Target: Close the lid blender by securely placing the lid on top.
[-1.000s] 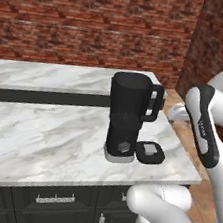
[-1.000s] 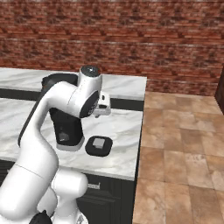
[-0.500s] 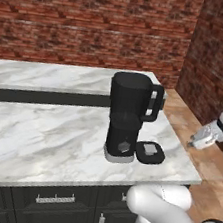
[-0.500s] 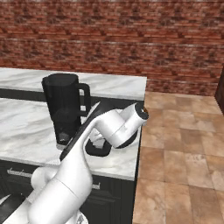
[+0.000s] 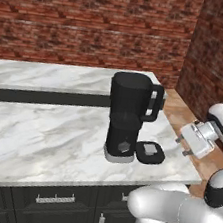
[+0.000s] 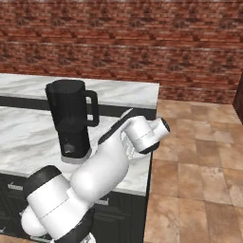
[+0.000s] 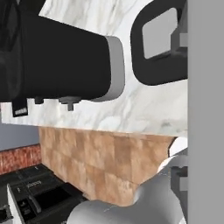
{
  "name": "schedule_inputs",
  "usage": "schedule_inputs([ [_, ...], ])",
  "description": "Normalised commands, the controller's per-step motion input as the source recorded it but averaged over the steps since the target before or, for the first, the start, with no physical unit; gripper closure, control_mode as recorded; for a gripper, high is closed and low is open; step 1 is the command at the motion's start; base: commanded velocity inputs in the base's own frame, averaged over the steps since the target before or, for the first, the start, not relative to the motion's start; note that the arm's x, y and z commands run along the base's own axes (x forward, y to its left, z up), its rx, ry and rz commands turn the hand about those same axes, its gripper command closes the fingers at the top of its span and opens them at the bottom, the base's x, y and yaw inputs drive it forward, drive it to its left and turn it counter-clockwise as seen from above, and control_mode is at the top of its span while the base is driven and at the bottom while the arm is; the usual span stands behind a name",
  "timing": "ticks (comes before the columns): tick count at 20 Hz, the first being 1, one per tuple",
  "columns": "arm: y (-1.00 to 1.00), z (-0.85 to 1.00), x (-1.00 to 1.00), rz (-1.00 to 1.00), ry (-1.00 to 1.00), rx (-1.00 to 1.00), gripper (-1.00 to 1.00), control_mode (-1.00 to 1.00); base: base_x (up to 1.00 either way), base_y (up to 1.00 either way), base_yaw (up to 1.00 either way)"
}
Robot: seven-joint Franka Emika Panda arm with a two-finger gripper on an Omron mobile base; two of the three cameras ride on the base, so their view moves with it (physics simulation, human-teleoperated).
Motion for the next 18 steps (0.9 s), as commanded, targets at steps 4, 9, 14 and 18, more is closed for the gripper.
schedule_inputs([
  [4, 0.16, -0.22, 0.25, 0.12, -0.14, 0.00, -1.00, -1.00, 0.00, 0.00, 0.00],
  [9, 0.37, -0.13, 0.28, 0.00, -0.01, 0.00, -1.00, -1.00, 0.00, 0.00, 0.00],
  [14, 0.35, -0.16, 0.16, 0.00, 0.00, 0.00, -1.00, -1.00, 0.00, 0.00, 0.00],
  [18, 0.20, -0.25, 0.03, 0.00, 0.00, 0.00, -1.00, -1.00, 0.00, 0.00, 0.00],
])
